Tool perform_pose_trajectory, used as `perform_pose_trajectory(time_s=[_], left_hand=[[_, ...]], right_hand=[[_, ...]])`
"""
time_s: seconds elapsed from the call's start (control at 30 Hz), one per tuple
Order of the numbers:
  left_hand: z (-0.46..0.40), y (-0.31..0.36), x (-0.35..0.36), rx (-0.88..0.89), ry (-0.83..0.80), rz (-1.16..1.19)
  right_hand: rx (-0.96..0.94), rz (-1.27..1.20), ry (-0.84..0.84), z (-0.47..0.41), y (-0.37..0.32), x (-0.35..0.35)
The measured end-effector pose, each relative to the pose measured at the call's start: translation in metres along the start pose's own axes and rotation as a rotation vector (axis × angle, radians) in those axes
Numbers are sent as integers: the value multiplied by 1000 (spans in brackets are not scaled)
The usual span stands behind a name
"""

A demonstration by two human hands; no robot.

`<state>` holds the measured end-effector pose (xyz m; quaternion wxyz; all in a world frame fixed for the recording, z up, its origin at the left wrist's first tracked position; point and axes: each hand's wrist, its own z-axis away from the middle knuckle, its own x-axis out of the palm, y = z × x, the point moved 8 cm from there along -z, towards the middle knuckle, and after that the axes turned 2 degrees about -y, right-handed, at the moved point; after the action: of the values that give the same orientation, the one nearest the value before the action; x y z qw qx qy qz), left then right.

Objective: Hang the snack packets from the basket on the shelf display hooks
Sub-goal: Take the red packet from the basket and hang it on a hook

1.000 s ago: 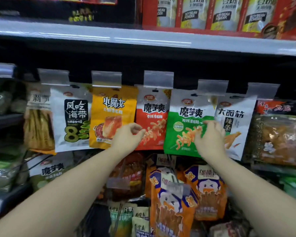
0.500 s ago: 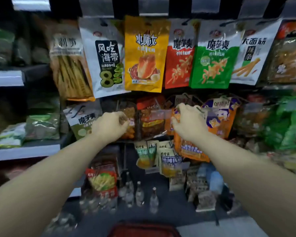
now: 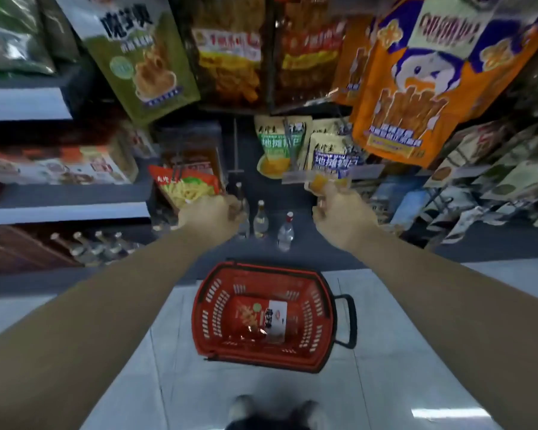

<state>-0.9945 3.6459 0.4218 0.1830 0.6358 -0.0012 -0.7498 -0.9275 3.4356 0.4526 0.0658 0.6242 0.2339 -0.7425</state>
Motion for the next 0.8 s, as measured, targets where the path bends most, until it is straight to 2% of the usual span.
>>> perform_pose_trajectory(time_s=[0.5, 0.67, 0.8], left_hand=[[-38, -73, 466, -96, -429, -77], [-74, -98, 597, -62, -532, -141], [-115, -101, 669, 104, -538, -320]], right_hand=[[233, 7, -454, -4, 127, 450], [265, 10, -489, -24, 152, 580], [325, -11, -482, -42, 172, 657]])
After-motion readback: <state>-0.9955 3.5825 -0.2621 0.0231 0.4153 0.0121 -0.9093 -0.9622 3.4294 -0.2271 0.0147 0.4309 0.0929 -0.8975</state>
